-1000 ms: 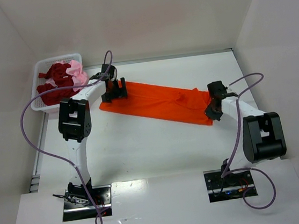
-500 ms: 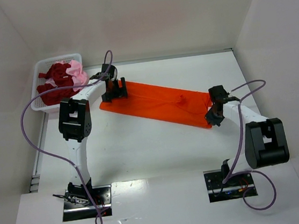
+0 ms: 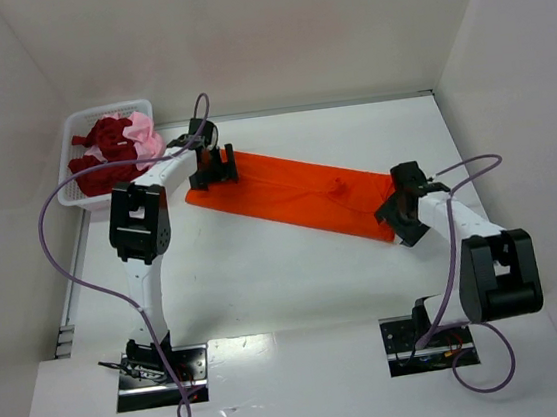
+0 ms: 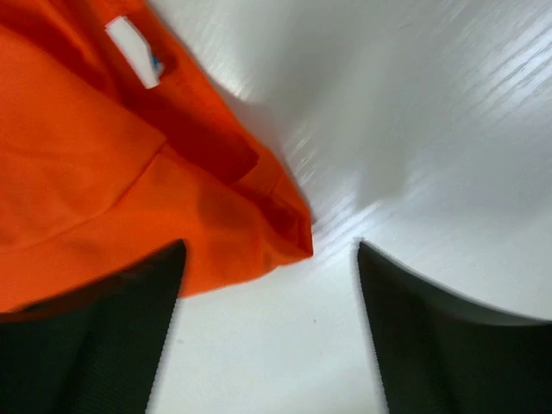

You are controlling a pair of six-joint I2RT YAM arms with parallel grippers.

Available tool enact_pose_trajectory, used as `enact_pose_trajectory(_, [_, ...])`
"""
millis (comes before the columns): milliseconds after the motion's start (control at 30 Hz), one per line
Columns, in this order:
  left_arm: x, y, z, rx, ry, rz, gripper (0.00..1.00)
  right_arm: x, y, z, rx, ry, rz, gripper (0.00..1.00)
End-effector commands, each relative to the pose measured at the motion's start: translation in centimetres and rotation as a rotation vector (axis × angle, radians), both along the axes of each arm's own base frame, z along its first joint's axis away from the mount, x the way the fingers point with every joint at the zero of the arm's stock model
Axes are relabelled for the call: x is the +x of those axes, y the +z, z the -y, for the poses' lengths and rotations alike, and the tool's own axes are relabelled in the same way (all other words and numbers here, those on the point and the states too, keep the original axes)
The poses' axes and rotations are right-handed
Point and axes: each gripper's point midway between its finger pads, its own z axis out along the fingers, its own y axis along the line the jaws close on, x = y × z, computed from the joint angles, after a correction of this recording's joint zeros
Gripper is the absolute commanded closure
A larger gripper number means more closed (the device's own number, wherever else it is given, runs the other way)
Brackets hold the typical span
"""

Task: Fold and stack the t-shirts
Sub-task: Rotate the tshirt 90 degrees

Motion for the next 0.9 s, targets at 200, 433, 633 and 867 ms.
enact_pose_trajectory(200, [1.3, 7.0, 0.4, -0.022, -0.104, 0.131, 0.00, 7.3, 12.2, -0.5, 0.012, 0.022, 0.356, 0.03])
enact_pose_trajectory(433, [1.9, 11.9, -0.2, 0.040, -0.205, 0.260, 0.00, 9.3, 12.2, -3.5, 0.090, 0.063, 0.362, 0.10])
enact_pose_trajectory(633, [2.8, 13.3, -2.1, 0.179, -0.239, 0.294, 0.00, 9.2, 8.9, -7.3, 0.122, 0.060, 0.309, 0.19])
enact_pose_trajectory(867, [0.6, 9.4, 0.8, 0.450, -0.636, 0.283, 0.00, 11.0, 4.7, -8.5, 0.127, 0.085, 0.242, 0.13])
